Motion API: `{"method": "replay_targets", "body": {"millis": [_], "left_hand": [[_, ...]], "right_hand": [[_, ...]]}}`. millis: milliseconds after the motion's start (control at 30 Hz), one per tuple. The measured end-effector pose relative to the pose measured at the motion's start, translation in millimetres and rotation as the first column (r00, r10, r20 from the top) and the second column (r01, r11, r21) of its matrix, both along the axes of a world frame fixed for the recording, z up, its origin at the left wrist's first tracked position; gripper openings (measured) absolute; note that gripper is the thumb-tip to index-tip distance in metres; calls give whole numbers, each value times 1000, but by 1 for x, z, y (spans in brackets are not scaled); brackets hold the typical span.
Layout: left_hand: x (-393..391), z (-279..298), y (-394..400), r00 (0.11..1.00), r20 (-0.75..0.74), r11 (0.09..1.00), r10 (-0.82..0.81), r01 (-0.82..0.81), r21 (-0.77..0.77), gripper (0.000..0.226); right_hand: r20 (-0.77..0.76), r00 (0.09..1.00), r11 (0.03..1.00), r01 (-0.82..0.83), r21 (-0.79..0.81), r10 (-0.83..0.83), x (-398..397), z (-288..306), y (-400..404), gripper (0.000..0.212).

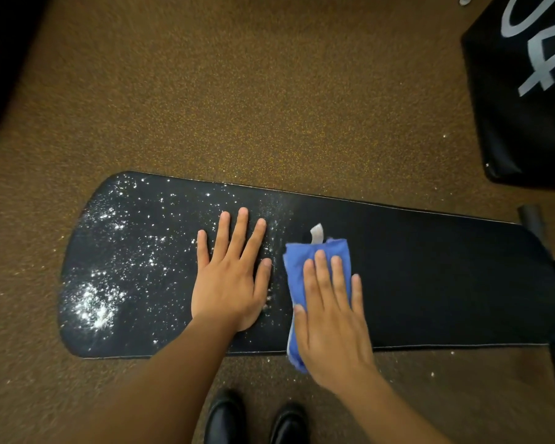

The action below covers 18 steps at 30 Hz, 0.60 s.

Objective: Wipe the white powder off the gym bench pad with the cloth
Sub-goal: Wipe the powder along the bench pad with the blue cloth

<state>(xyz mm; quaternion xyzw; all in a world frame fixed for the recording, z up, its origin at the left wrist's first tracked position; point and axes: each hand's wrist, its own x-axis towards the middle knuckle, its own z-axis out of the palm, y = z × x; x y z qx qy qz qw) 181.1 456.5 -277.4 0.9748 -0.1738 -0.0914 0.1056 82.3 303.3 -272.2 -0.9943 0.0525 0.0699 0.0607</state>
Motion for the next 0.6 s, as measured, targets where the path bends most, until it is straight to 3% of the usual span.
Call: {"method": "replay_targets", "body": {"millis": [200, 433, 600], "left_hand": [[-3, -1, -2, 1000, -9, 1000, -3, 3, -3, 60], [-1, 0, -1, 1000, -7, 1000, 4, -4, 0, 60], [-1, 1, 0, 1000, -7, 1000, 4, -4, 13, 60]], "right_hand": [[2, 971, 971, 238, 24, -238, 97, -2, -4, 70], [-6, 998, 998, -65, 13, 65, -7, 2, 7, 65], [19, 984, 984, 178, 16, -178, 36, -2, -24, 67]]}}
